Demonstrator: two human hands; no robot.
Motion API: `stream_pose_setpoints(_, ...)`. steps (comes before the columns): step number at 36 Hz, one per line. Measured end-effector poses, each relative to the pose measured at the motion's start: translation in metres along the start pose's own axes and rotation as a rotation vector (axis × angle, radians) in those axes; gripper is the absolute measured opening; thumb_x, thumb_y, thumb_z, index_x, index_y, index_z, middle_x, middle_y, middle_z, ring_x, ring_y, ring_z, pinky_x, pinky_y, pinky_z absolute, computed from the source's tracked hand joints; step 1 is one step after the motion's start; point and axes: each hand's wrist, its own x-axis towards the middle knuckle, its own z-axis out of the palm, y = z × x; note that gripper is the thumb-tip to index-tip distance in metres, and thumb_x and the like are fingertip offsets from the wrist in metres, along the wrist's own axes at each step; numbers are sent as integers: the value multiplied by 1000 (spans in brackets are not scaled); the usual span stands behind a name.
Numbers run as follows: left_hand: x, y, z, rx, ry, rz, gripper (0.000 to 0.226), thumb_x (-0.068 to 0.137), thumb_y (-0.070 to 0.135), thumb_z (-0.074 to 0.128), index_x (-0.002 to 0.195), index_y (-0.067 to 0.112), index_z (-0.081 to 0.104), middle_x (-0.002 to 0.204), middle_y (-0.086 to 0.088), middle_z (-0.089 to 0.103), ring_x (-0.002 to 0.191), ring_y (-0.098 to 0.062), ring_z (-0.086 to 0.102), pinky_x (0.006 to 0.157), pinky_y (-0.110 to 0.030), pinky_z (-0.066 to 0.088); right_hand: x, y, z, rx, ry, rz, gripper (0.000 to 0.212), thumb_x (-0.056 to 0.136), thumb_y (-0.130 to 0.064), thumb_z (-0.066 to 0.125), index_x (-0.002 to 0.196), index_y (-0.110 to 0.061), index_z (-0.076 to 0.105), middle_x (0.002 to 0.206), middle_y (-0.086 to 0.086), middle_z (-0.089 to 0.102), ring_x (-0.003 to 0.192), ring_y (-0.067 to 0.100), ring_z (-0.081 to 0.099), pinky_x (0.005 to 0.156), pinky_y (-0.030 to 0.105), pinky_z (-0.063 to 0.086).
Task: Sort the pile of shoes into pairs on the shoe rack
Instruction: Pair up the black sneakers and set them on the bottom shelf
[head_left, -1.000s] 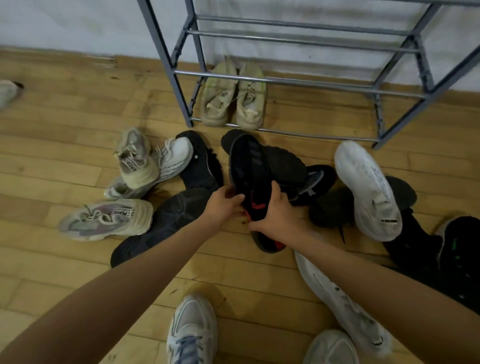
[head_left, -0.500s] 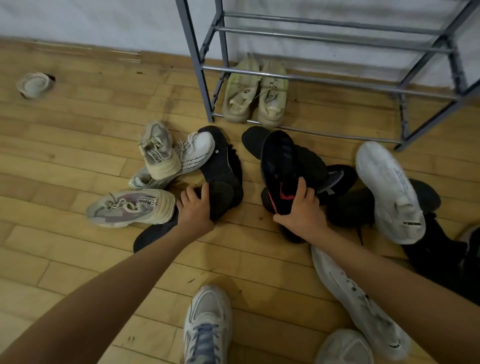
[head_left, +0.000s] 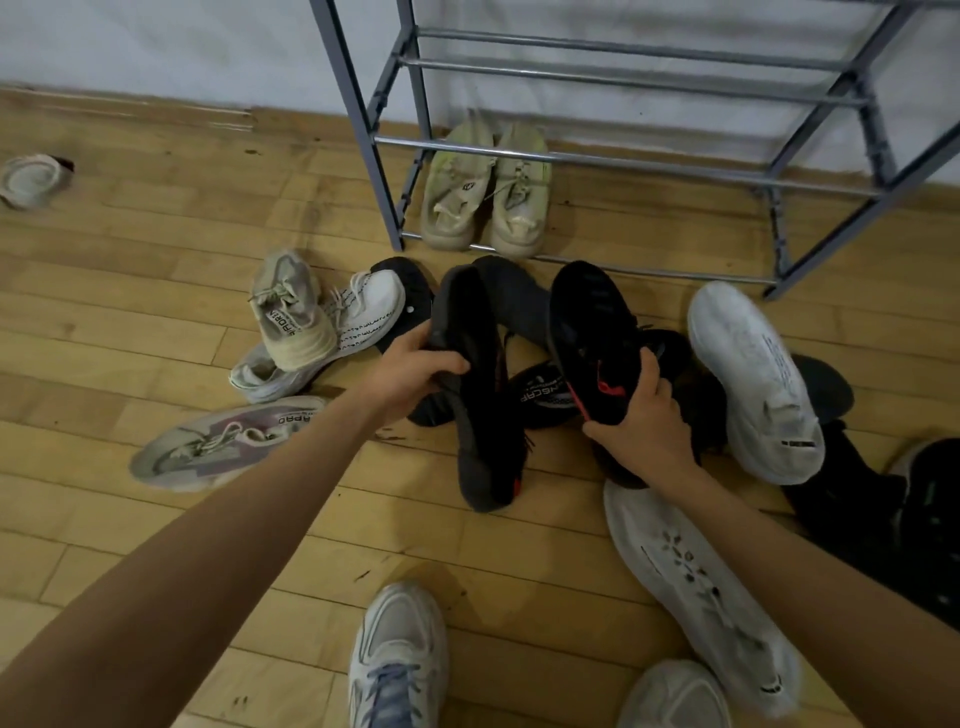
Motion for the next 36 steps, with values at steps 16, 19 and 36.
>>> stream_pose_setpoints(16, 16, -20, -1, 93, 283, -122, 28, 95, -2, 45, 120, 10, 52, 114, -13, 61, 102, -30, 61, 81, -40, 53, 3, 3, 1, -12, -25, -16, 110, 71, -44, 74, 149, -20, -1, 146, 18, 26, 129, 40, 35, 99, 57, 39)
stream_pose_setpoints(19, 9, -28, -1, 288, 295, -89, 26, 96, 8, 48, 121, 13, 52, 120, -12, 61, 109, -30, 59, 95, -46, 50, 2, 2, 2, -36, -38, -18, 112, 71, -43, 74, 149, -18, -2, 146, 18, 23, 129, 40, 33, 99, 55, 39)
stream_pose_setpoints(36, -22, -34, 62, 738, 185, 101, 53, 96, 43, 46, 139, 12, 45, 131, -4, 53, 126, -21, 47, 99, -26, 36, -18, -24, 11, 506, -38, -140, 112, 66, -31, 84, 146, -20, 6, 143, 9, 33, 131, 24, 39, 104, 34, 39)
